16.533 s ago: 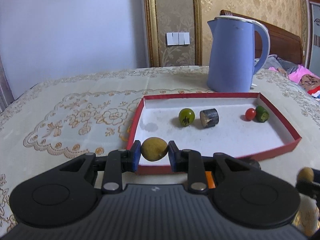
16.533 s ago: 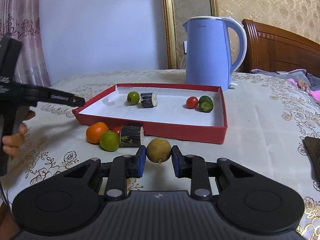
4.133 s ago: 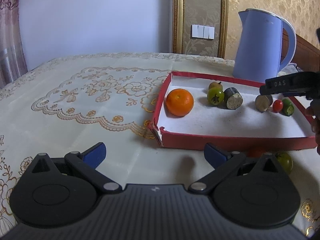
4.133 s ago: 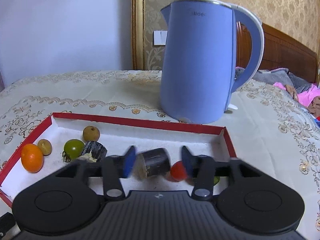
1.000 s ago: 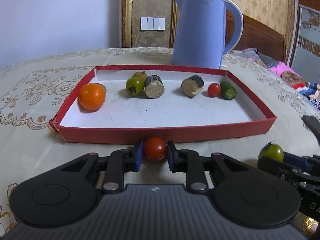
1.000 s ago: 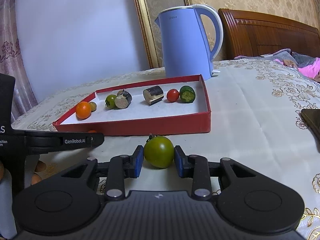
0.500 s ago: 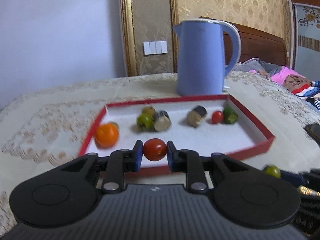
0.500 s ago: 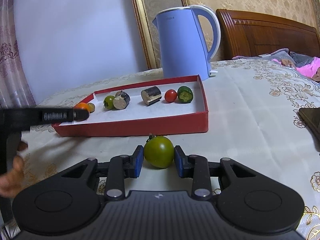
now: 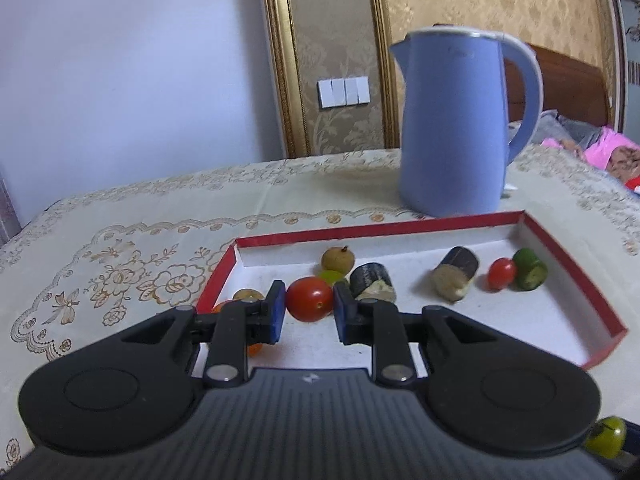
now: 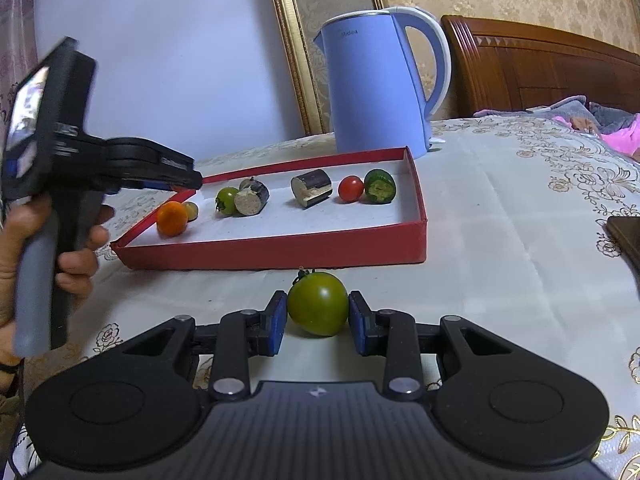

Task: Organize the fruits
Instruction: 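Carry the red cherry tomato into the tray and open the left gripper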

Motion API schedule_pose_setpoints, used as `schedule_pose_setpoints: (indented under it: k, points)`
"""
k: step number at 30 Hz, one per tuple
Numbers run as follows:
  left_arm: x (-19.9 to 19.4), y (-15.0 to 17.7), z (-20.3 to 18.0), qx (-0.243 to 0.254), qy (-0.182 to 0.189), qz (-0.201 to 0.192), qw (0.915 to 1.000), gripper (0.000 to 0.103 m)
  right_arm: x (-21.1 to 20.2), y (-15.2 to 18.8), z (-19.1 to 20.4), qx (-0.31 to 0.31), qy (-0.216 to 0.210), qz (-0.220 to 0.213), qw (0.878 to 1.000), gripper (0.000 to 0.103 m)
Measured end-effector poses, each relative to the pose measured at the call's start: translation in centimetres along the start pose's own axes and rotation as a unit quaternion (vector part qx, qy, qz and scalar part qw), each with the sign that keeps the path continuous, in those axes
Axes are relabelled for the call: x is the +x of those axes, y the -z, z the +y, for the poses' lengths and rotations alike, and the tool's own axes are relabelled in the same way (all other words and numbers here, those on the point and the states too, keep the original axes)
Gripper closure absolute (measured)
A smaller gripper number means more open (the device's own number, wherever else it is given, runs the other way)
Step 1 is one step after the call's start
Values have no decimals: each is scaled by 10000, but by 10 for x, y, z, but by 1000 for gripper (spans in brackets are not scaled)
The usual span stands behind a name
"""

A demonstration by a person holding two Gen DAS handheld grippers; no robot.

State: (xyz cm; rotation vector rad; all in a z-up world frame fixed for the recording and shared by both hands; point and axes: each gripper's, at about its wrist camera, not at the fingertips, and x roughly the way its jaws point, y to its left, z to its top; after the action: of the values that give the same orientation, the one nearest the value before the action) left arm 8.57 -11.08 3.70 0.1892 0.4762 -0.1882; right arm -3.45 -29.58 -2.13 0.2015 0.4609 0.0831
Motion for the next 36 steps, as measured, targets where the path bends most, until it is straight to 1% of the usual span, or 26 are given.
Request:
schedule_pose_setpoints:
  k: [5, 16, 21, 25, 31, 33, 36]
  points:
    - [8, -1, -3, 88, -145, 23, 9999, 80, 1, 0, 1, -36, 28, 5, 10000, 71]
    - [19, 2, 1, -56, -111, 119, 9999, 80, 1, 0, 3, -90, 100, 4, 9999, 71]
    - [27, 7, 4, -165, -53, 233, 9996, 80, 0, 0, 3, -86, 109, -9, 9999, 71]
    - [28, 9, 3, -102, -106, 232, 9996, 80, -1, 0, 1, -55, 122, -48, 9999, 71]
    - [32, 10, 10, -228, -155, 288, 9992, 79, 0, 1, 0, -23, 131, -73, 9999, 71]
    - [33, 9, 12, -264, -122, 289, 9992, 79, 0, 1, 1, -33, 143, -62, 9999, 71]
    - [33, 10, 11, -219, -135, 283, 9993, 79, 1, 0, 1, -32, 149, -37, 9999, 71]
